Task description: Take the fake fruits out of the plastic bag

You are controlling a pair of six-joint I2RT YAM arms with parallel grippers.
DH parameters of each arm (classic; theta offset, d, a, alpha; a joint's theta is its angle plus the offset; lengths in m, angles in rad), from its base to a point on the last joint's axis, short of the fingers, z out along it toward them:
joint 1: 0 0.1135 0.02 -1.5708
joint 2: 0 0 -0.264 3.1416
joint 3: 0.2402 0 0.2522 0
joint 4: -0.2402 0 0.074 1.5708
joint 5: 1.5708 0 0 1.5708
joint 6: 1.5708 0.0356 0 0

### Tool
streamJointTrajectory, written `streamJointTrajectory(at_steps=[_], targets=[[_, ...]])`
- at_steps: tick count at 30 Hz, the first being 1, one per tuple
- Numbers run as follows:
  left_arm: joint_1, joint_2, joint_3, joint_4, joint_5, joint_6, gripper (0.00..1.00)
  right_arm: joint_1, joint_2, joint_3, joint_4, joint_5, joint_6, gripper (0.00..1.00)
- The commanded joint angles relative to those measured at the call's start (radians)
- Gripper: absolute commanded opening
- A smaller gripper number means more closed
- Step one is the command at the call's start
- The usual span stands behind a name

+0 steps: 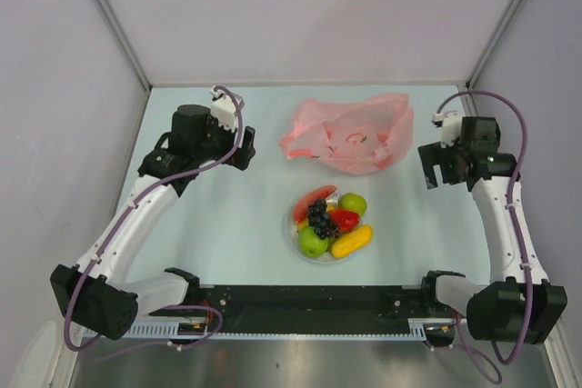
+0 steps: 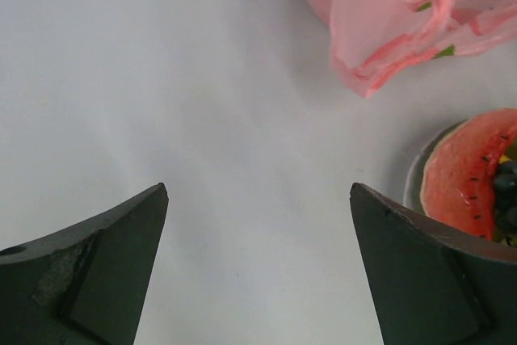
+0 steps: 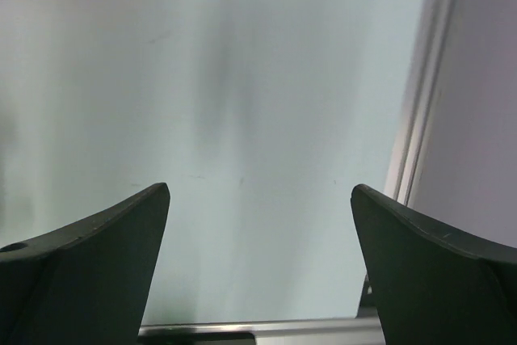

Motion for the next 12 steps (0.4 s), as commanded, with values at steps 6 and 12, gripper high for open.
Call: streamJointTrajectory(at_steps=[6, 12], targets=[[0.009, -0.038, -0.056, 0.096, -0.275, -0.089, 1.00, -0.175, -0.141, -0.133, 0.107, 0.058, 0.330, 1.00], [0.012, -0.078, -0.122, 0.120, -0.302, -0.089, 1.00, -0.201, -0.145, -0.143, 0.117, -0.005, 0.322, 1.00]])
